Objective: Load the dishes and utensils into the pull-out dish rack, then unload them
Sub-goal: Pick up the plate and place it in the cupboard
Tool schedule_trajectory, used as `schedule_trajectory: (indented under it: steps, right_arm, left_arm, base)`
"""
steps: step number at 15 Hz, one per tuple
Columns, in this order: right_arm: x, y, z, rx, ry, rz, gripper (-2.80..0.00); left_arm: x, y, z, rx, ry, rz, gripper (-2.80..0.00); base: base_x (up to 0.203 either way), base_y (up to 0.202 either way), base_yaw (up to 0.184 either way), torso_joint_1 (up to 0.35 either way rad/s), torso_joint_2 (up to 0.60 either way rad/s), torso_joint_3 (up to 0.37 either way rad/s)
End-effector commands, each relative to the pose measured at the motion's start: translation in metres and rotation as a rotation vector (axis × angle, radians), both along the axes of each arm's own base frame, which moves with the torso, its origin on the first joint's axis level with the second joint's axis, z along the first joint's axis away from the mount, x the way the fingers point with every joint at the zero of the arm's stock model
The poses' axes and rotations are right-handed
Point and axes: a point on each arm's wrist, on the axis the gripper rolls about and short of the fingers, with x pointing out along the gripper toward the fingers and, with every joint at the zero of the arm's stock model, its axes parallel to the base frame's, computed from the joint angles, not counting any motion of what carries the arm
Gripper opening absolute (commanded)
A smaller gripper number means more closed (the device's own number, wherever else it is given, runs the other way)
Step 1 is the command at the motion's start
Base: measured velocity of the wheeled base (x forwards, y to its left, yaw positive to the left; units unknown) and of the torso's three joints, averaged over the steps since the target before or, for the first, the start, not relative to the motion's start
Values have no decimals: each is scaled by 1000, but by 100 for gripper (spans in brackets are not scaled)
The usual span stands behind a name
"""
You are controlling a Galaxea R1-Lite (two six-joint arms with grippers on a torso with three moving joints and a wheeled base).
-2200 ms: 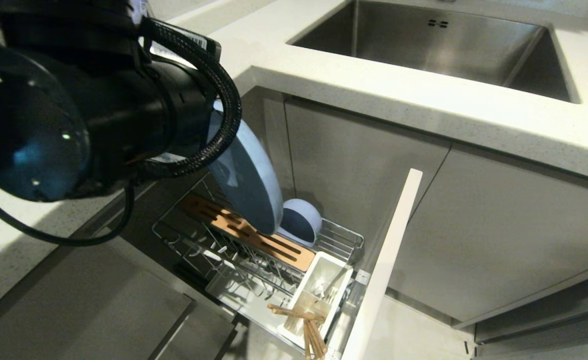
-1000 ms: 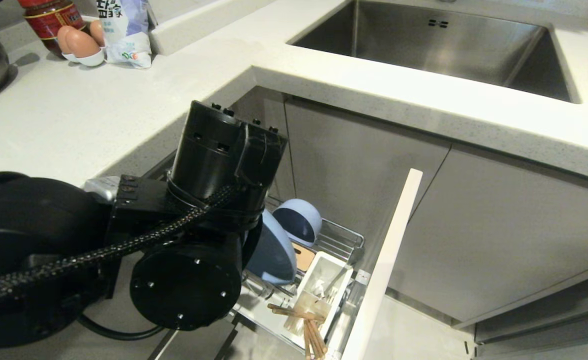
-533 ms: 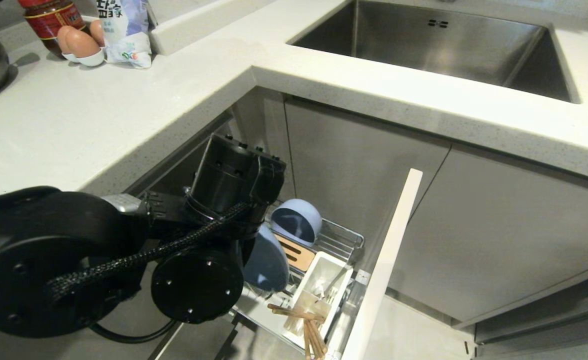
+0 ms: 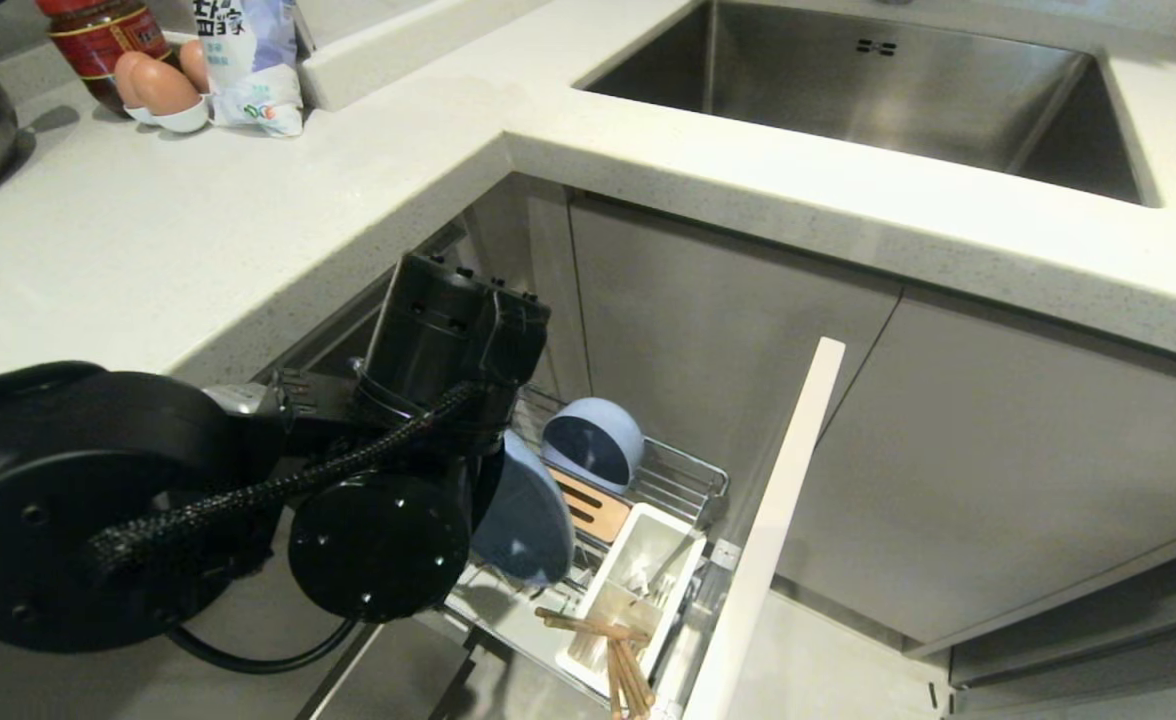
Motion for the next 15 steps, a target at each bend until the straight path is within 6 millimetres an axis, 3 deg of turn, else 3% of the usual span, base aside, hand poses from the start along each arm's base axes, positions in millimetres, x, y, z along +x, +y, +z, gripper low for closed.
schedule_trajectory:
  steps: [1,7,15]
  right_arm:
    - [0,0,0,0,0,0,-280]
    - [0,0,0,0,0,0,-280]
    - [0,0,0,0,0,0,-280]
  left_arm:
    - [-2,1,6,-24,-19,4,-280]
    - [-1,-1,12,-64,-36,-16,-280]
    - [3,-3,-3,-41,-4,-17,-280]
  base:
    - [0,0,0,0,0,0]
    - [0,0,0,0,0,0]
    - [0,0,0,0,0,0]
